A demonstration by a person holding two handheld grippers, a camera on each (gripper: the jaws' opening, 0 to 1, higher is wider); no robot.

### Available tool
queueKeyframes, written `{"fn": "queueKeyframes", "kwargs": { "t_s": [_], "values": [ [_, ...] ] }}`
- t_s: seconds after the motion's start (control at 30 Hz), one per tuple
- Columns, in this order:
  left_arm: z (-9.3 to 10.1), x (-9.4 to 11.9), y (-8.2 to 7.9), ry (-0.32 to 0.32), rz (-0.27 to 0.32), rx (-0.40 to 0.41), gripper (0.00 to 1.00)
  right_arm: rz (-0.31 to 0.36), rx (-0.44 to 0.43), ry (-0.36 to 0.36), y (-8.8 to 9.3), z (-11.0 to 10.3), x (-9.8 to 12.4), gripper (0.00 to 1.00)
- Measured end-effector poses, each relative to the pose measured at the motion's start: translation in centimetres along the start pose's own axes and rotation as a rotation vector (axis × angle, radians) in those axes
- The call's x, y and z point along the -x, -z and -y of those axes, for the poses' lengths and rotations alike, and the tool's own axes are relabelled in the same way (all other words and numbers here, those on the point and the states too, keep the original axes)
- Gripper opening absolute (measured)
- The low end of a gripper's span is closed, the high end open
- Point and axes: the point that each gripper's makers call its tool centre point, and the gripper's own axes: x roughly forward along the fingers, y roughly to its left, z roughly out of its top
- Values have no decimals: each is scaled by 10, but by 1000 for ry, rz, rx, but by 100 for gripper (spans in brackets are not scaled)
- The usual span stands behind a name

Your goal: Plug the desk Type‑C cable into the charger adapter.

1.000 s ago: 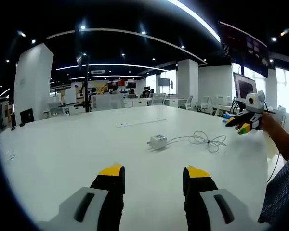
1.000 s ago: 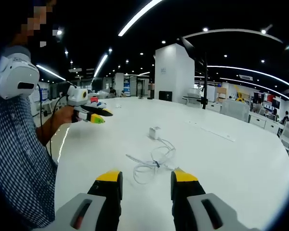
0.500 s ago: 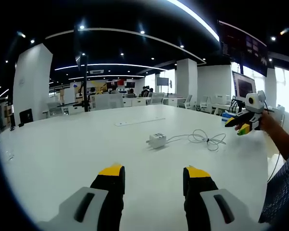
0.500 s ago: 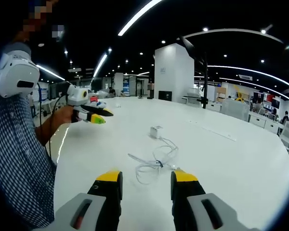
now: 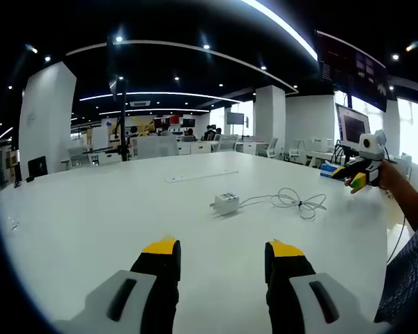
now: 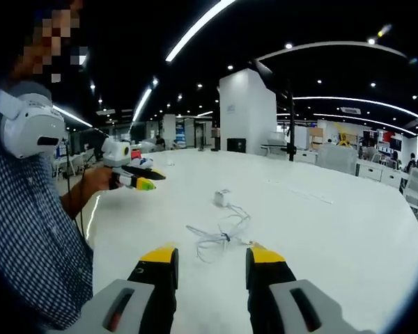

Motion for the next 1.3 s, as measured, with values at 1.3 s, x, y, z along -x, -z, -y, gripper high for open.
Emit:
{"fn": "queueKeyframes", "kwargs": {
  "t_s": [1.3],
  "values": [
    [49,7,-18,-61,24,-26,49,-30,-216,594,39,248,446,33]
  ]
}}
